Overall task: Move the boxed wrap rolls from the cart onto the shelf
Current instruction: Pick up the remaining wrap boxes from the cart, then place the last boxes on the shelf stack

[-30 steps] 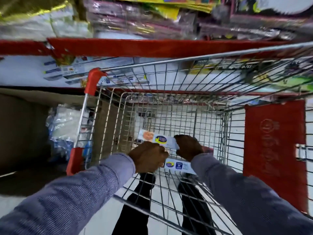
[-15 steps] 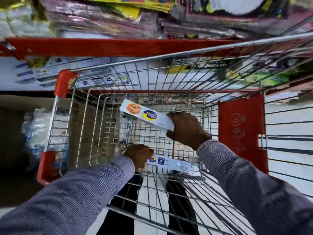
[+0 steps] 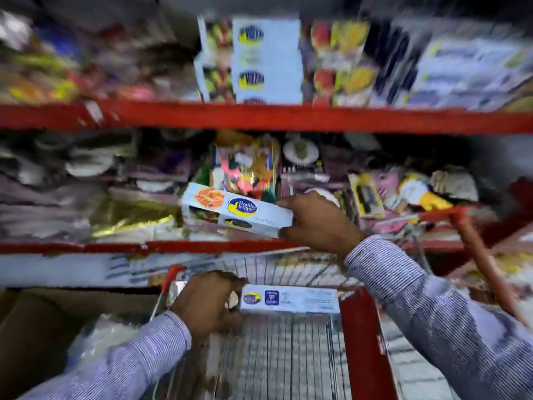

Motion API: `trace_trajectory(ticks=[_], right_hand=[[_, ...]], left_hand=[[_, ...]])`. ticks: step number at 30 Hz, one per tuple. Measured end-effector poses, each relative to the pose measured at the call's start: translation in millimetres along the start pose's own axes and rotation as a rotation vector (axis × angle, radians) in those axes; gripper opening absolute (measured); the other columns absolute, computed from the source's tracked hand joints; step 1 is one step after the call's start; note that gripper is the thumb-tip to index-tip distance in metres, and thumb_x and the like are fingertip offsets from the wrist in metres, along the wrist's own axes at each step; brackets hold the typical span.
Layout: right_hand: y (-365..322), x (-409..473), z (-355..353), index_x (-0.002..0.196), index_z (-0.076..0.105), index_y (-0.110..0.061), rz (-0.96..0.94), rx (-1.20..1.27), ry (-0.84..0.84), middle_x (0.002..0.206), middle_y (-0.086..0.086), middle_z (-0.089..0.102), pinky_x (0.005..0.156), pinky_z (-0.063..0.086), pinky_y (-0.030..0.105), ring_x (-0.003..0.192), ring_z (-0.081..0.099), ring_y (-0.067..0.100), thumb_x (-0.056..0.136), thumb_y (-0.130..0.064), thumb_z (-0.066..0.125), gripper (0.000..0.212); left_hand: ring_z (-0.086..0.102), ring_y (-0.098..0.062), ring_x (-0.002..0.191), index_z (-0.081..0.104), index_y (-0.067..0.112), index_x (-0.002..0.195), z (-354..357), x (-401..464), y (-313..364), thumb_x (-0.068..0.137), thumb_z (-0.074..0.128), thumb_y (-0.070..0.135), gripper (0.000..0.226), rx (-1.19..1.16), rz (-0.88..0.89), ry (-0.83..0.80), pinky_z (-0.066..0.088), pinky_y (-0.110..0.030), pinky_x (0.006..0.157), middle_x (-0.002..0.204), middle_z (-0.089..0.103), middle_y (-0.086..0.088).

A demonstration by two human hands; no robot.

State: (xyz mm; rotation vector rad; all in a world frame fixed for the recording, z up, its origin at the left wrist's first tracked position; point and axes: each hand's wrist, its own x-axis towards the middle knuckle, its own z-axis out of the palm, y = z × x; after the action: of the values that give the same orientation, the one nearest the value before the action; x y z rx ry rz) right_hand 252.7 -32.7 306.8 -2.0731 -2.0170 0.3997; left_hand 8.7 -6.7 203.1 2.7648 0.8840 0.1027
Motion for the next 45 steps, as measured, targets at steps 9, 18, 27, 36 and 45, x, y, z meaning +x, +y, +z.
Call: trace_trajectory(ticks=[9,18,27,36,45], right_hand=[[-55,19,-169,0.115,0.067,-0.017,-0.200,-0.104,0.208,0.109,0.015,0.069,0.082,0.050,0.035,0.101,0.064,0.030,0.079,-0.019,0.071,0.036],[-20,78,-208,0.119,0.063,-0.011,-0.102,-0.136,0.273,0.124,0.017,0.060,0.095,0.039,0.029,0.120,0.053,0.029,0.083,-0.018,0.069,0.037],[11,149,-244,0.130,0.056,-0.006,-0.026,-0.151,0.302,0.138,0.017,0.055,0.104,0.038,0.029,0.129,0.050,0.028,0.088,-0.016,0.066,0.044],[29,193,-226,0.142,0.045,-0.012,-0.021,-0.211,0.275,0.147,0.017,0.043,0.116,0.030,0.034,0.139,0.034,0.031,0.091,-0.021,0.064,0.055],[21,197,-228,0.116,0.067,-0.007,-0.094,-0.146,0.414,0.127,0.017,0.058,0.102,0.050,0.039,0.119,0.057,0.032,0.085,-0.005,0.069,0.032]], left_hand=[[0.069,-0.009,0.073,0.064,0.048,0.107,-185,43,31,0.052,0.061,0.075,0.061,0.204,0.006,0.364,0.042,-0.021,0.054,0.080,0.075,0.013],[0.070,-0.016,0.086,0.060,0.052,0.113,-254,97,28,0.050,0.059,0.072,0.066,0.202,-0.011,0.394,0.052,-0.028,0.070,0.089,0.077,0.010],[0.064,-0.010,0.077,0.062,0.055,0.114,-285,138,11,0.053,0.063,0.069,0.062,0.150,0.014,0.405,0.042,-0.025,0.062,0.083,0.074,0.010],[0.064,-0.006,0.072,0.063,0.048,0.115,-292,170,-2,0.051,0.063,0.074,0.070,0.118,0.023,0.404,0.048,-0.026,0.060,0.084,0.075,0.014],[0.063,-0.005,0.065,0.066,0.046,0.112,-297,187,-6,0.049,0.065,0.066,0.065,0.094,0.046,0.390,0.051,-0.024,0.061,0.080,0.076,0.014]])
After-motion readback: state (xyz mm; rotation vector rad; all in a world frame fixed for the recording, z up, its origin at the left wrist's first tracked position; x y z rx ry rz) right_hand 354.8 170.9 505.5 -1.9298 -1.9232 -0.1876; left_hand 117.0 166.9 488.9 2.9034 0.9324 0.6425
